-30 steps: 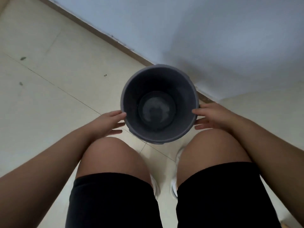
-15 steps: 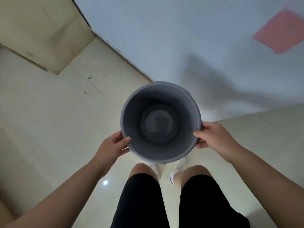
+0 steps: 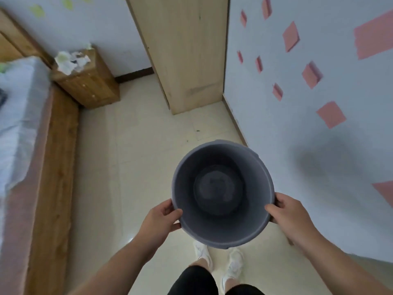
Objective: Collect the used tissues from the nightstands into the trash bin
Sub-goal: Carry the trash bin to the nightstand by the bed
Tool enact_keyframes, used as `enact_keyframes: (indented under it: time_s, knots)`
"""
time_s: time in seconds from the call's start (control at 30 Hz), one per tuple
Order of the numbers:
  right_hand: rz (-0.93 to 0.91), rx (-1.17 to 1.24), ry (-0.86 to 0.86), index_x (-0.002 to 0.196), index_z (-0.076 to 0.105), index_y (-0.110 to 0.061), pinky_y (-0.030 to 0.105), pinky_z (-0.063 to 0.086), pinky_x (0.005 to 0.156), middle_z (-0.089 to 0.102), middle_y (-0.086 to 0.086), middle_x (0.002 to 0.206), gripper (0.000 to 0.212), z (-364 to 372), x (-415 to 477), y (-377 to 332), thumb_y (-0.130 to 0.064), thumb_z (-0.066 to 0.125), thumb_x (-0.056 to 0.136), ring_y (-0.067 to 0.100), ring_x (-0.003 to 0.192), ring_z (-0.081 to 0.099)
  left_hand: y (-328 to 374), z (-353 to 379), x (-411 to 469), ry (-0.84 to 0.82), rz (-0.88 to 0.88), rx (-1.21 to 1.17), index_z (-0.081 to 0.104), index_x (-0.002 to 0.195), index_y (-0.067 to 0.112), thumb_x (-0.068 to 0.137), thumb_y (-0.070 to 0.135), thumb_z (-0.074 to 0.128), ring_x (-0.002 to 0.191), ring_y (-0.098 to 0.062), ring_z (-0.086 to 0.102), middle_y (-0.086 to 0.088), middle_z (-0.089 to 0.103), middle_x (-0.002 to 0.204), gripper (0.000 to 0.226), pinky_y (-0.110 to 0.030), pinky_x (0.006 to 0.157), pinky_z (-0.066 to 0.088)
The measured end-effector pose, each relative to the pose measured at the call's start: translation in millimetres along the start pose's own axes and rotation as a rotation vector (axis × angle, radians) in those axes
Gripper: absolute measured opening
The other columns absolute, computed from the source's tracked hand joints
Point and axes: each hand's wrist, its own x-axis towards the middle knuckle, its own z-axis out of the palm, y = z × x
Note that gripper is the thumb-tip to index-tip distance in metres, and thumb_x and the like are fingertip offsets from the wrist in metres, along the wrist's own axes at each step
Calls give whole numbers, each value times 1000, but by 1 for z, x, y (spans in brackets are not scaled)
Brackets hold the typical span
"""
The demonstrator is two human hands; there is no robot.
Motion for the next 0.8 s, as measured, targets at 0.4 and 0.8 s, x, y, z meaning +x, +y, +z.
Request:
enact_keyframes:
  time_s: [0.4, 0.8]
  knots:
    - [-144, -258, -288, 90, 76, -15, 51, 63, 86, 79, 8, 84, 16, 165, 33, -142, -12, 61, 92, 30, 89, 76, -70, -157, -36, 268, -96, -319, 82, 112, 32, 106, 14, 58, 105, -19, 80, 0, 84, 113, 31, -35, 89, 66]
    - [-290, -359, -333, 90, 77, -22, 52, 61, 86, 79, 0, 83, 15, 266, 106, -291, -16, 64, 93, 27, 89, 75, -32, -285, 19, 421, -83, -450, 77, 123, 24, 108, 12, 59, 102, -19, 80, 1, 84, 112, 26, -36, 87, 66]
